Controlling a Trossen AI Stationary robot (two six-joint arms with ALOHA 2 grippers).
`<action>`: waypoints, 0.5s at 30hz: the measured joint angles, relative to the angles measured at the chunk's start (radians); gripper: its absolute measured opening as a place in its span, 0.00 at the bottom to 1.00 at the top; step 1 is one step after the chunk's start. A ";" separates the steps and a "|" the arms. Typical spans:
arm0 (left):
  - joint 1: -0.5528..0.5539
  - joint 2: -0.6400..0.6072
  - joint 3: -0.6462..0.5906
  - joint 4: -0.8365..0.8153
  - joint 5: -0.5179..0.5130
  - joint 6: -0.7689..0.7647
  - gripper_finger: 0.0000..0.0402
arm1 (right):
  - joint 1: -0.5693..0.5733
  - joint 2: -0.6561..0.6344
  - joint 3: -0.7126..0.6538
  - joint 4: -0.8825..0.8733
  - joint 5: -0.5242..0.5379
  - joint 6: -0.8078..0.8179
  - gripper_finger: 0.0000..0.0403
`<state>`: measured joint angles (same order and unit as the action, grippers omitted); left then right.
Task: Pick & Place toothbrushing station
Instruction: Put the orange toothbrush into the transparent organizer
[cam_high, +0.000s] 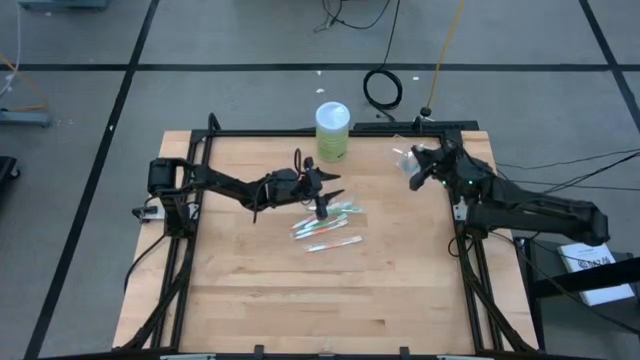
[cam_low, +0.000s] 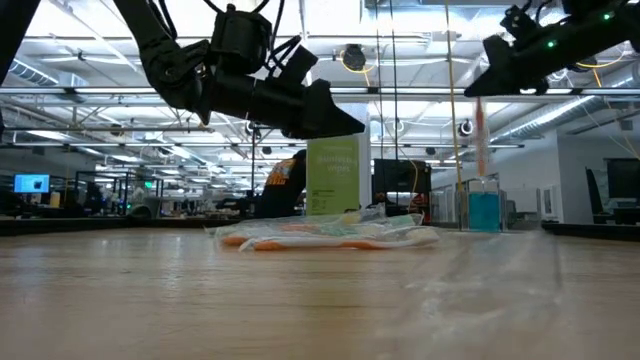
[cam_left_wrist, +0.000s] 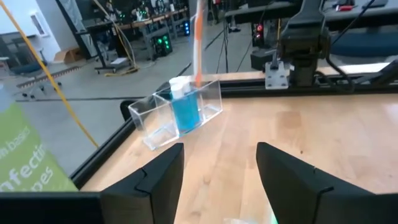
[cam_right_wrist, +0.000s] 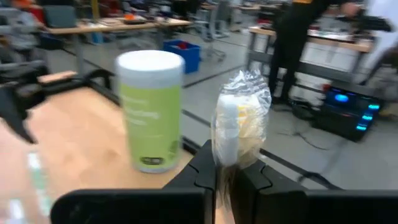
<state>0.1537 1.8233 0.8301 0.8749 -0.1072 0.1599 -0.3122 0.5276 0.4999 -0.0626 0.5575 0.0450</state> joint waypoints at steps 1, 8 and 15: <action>0.002 0.000 0.000 -0.004 0.000 -0.005 0.51 | 0.000 -0.011 0.000 -0.014 0.028 0.001 0.02; 0.003 0.000 0.000 -0.012 0.000 -0.008 0.50 | 0.000 -0.076 0.000 -0.097 0.185 0.014 0.02; 0.003 0.000 0.000 -0.012 0.000 -0.008 0.51 | -0.001 -0.095 0.000 -0.225 0.313 0.075 0.02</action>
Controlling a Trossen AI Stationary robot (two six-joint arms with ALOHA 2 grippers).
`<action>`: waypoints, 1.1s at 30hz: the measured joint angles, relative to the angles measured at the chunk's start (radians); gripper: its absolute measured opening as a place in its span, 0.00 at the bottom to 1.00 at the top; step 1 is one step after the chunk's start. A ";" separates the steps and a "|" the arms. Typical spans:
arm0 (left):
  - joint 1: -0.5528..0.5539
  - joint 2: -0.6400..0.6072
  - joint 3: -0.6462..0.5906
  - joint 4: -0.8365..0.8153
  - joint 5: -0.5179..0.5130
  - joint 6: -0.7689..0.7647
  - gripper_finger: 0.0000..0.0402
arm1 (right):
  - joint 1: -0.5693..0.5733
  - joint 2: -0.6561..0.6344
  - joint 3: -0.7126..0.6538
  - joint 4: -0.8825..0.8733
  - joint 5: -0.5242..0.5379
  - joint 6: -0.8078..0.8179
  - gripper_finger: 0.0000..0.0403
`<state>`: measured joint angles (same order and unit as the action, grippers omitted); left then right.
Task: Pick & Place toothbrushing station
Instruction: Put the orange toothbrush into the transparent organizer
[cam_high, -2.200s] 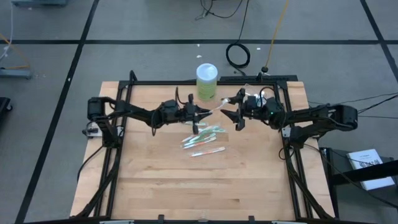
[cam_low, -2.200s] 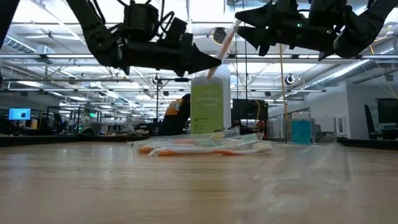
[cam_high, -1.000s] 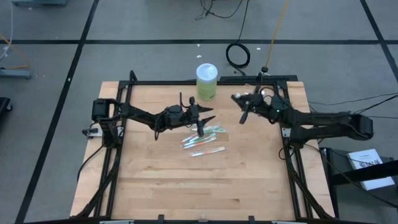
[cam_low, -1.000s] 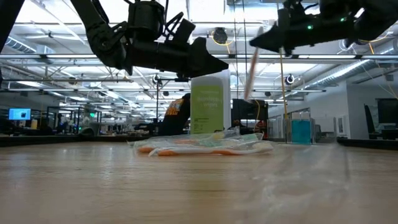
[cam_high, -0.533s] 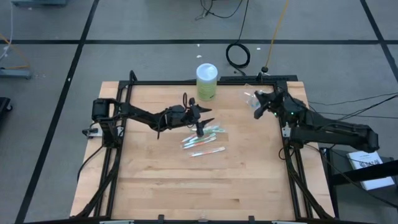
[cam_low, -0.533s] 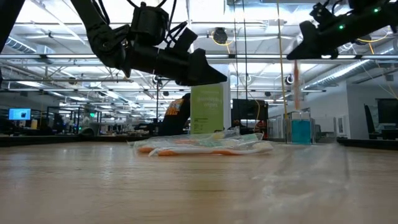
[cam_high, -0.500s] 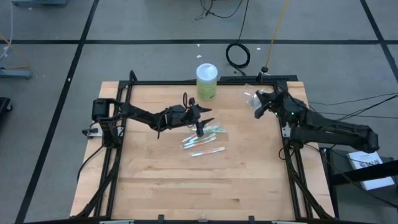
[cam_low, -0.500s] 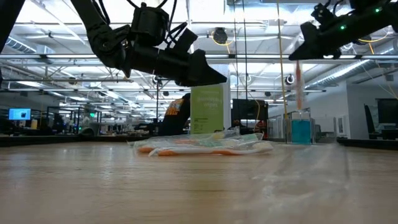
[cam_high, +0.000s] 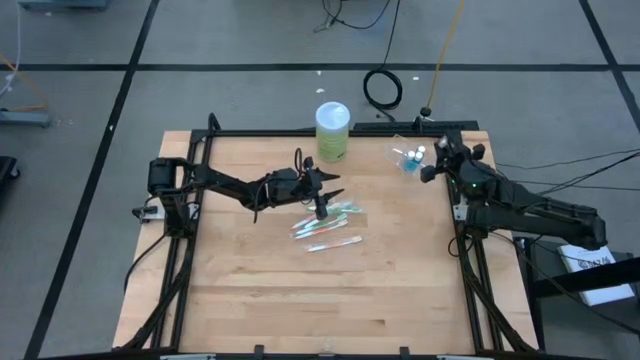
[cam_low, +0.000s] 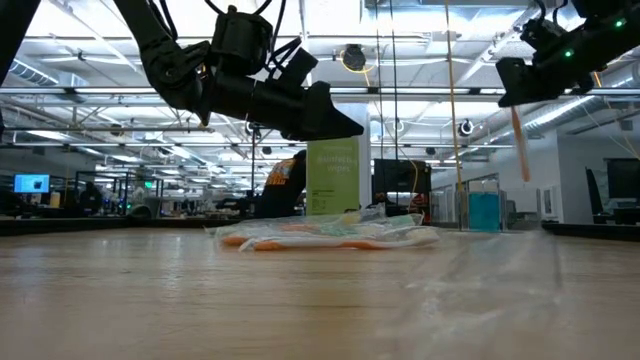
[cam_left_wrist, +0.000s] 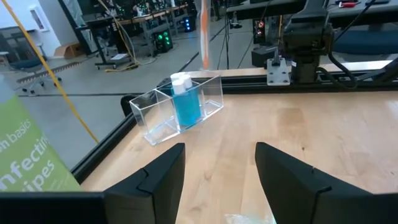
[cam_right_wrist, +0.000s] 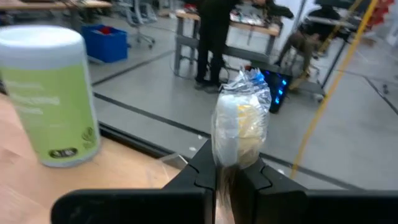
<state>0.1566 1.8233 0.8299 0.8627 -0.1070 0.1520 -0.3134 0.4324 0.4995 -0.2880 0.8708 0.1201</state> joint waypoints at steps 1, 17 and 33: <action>0.000 0.000 0.000 0.000 0.000 0.000 0.50 | 0.000 0.000 0.000 -0.015 0.009 0.016 0.02; 0.000 0.000 0.000 -0.004 0.000 -0.024 0.50 | 0.000 0.000 -0.106 0.113 0.017 0.052 0.03; 0.000 0.000 0.000 -0.031 0.000 -0.019 0.48 | -0.034 0.000 -0.227 0.207 0.031 0.111 0.07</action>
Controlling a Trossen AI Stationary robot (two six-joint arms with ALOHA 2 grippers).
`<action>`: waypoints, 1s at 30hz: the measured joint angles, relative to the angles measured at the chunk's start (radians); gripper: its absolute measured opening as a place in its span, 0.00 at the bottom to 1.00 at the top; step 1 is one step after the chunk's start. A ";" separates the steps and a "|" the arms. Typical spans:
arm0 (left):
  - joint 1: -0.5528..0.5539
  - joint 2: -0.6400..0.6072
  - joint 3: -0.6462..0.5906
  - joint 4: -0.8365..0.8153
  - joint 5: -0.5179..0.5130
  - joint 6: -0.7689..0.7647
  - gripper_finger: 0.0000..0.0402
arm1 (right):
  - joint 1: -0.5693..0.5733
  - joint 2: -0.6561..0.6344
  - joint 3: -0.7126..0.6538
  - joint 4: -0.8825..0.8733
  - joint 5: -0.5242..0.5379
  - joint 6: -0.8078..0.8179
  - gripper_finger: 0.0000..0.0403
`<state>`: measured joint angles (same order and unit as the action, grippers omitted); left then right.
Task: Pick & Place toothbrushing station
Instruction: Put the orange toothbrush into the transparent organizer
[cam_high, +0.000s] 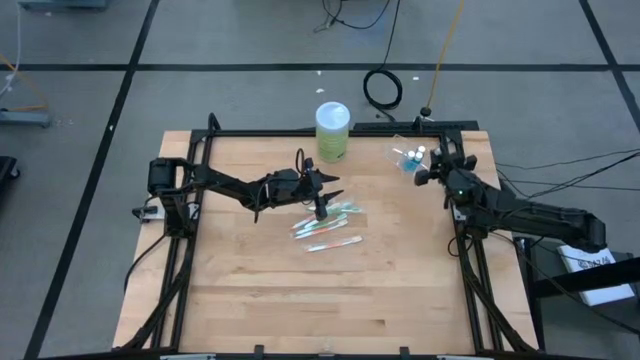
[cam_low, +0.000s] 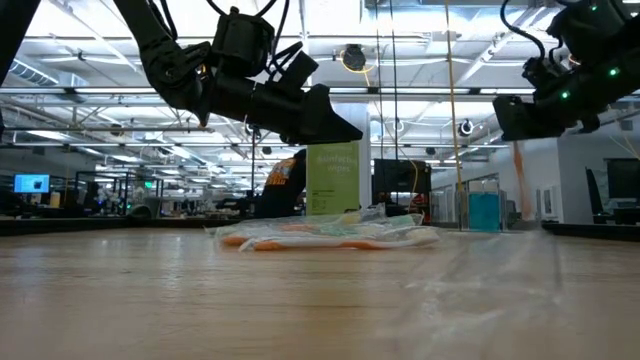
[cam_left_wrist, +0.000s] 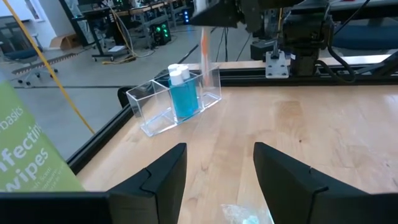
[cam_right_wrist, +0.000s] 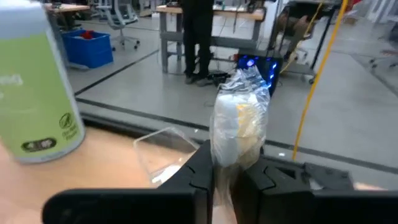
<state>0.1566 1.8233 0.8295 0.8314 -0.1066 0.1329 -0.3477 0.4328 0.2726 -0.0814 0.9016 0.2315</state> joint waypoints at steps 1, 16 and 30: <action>0.000 0.000 0.000 0.000 0.000 0.000 0.48 | 0.000 0.000 -0.011 0.001 -0.010 0.019 0.09; 0.000 0.000 0.000 0.000 0.000 0.003 0.48 | 0.000 0.000 -0.076 0.014 -0.008 0.098 0.07; 0.000 0.000 0.000 -0.008 0.000 0.000 0.48 | 0.000 0.000 -0.077 0.267 0.099 -0.052 0.43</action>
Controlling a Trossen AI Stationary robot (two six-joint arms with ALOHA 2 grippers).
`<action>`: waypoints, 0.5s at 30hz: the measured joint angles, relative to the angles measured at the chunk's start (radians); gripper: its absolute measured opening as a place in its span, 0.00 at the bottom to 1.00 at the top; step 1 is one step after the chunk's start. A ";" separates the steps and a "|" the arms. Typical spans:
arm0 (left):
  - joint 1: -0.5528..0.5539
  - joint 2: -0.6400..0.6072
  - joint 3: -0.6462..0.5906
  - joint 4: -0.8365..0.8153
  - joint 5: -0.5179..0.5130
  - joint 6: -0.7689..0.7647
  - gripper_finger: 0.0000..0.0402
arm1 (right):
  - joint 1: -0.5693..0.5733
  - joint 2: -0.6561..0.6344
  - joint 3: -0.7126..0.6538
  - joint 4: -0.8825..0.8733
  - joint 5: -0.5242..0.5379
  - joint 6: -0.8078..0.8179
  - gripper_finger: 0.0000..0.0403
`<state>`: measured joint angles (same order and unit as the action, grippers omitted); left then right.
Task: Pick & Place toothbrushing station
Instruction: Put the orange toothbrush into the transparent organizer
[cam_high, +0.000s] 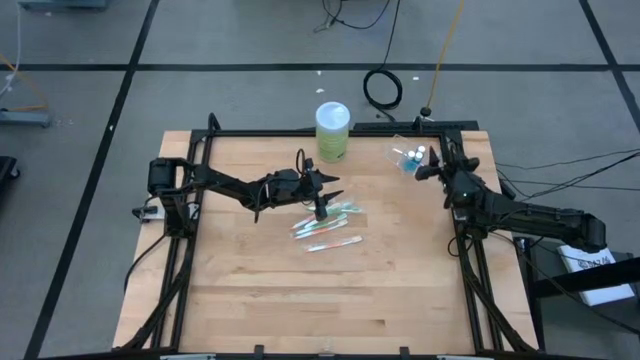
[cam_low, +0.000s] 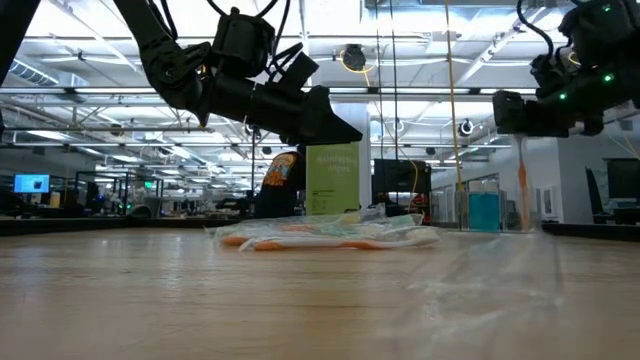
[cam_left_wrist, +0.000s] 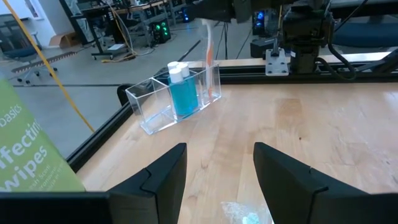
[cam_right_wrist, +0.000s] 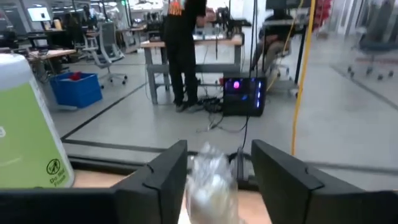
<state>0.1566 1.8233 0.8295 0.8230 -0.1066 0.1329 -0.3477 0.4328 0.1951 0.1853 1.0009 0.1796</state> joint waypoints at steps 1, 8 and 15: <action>0.000 0.000 0.000 0.000 0.000 0.000 0.48 | 0.000 0.000 0.000 0.021 0.001 -0.032 0.44; 0.000 0.000 0.000 0.000 0.000 -0.004 0.48 | 0.000 0.000 0.000 0.167 0.165 -0.345 0.48; 0.000 0.000 0.000 0.001 0.000 -0.004 0.48 | 0.000 0.000 0.000 0.185 0.385 -0.544 0.44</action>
<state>0.1566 1.8233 0.8295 0.8238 -0.1066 0.1291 -0.3473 0.4331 0.1951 0.3702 1.3860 -0.3645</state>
